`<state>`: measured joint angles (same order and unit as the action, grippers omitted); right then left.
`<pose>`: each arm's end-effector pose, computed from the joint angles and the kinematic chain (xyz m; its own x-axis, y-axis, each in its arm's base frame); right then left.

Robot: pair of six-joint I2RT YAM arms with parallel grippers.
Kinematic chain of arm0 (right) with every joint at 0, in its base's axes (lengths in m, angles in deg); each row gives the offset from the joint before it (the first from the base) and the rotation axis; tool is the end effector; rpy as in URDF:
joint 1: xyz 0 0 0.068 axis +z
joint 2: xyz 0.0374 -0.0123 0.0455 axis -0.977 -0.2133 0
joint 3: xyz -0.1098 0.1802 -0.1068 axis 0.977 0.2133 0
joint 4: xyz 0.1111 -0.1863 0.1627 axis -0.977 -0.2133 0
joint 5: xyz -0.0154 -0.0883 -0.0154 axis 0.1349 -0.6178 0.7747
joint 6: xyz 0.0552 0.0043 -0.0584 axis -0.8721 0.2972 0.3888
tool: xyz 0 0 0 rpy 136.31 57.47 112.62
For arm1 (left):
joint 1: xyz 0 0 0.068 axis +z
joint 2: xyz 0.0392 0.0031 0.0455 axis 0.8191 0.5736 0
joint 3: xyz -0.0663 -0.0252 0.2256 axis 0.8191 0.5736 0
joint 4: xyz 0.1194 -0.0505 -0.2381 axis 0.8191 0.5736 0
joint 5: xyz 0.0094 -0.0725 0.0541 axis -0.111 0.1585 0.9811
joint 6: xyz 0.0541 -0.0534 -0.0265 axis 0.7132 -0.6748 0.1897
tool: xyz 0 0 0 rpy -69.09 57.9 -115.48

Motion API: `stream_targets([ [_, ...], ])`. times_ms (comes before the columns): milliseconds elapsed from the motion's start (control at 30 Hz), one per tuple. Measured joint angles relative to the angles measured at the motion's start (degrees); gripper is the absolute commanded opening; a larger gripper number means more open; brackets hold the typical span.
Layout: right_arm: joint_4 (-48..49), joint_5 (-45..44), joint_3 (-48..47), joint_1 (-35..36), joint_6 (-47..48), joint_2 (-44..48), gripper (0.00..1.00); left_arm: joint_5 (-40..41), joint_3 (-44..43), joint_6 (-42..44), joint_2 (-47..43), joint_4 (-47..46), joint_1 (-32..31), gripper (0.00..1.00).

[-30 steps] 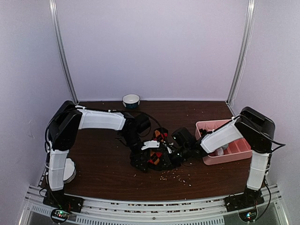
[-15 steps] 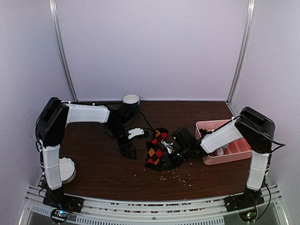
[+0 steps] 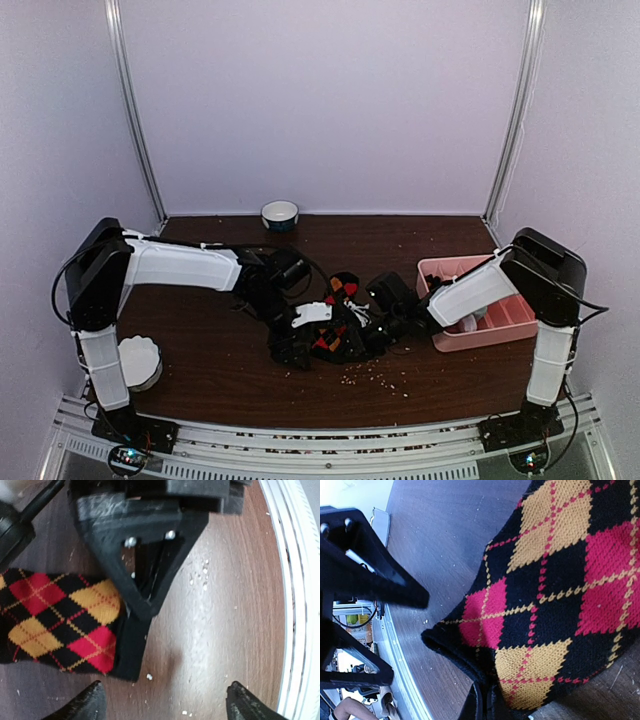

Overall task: Roll the socks
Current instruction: Roll the sock.

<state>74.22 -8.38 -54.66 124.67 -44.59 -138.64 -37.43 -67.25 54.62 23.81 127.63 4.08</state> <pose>0.2133 0.2991 0.0442 -0.9063 -0.3544 -0.2303 -0.3818 0.4527 0.8057 0.2149 -0.3131 0.0990 -0.1928 0.8727 -0.4485 0.9654 0.0869 -0.2460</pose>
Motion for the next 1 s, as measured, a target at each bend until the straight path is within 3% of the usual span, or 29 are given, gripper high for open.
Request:
stream_targets([
  [200,0.13,0.02,0.00,0.00,-0.48,0.00,0.00,-0.35,-1.57,0.26,2.91,-1.92,-0.13,0.64],
  [367,0.26,0.02,0.00,0.00,-0.79,0.00,0.00,-2.10,-4.94,0.02,6.14,-2.03,-0.02,0.43],
  [667,0.48,0.02,0.00,0.00,-1.11,0.00,0.00,-5.07,-6.12,-0.22,8.41,-0.50,-0.02,0.18],
  [767,0.61,0.02,0.00,0.00,-1.66,-0.04,0.00,-4.94,-6.14,-0.17,8.41,-0.37,-0.02,0.01],
  [1000,2.21,-0.13,0.42,-0.09,-2.34,-0.07,0.07,-4.46,-7.02,-0.28,9.03,0.46,0.81,0.00],
])
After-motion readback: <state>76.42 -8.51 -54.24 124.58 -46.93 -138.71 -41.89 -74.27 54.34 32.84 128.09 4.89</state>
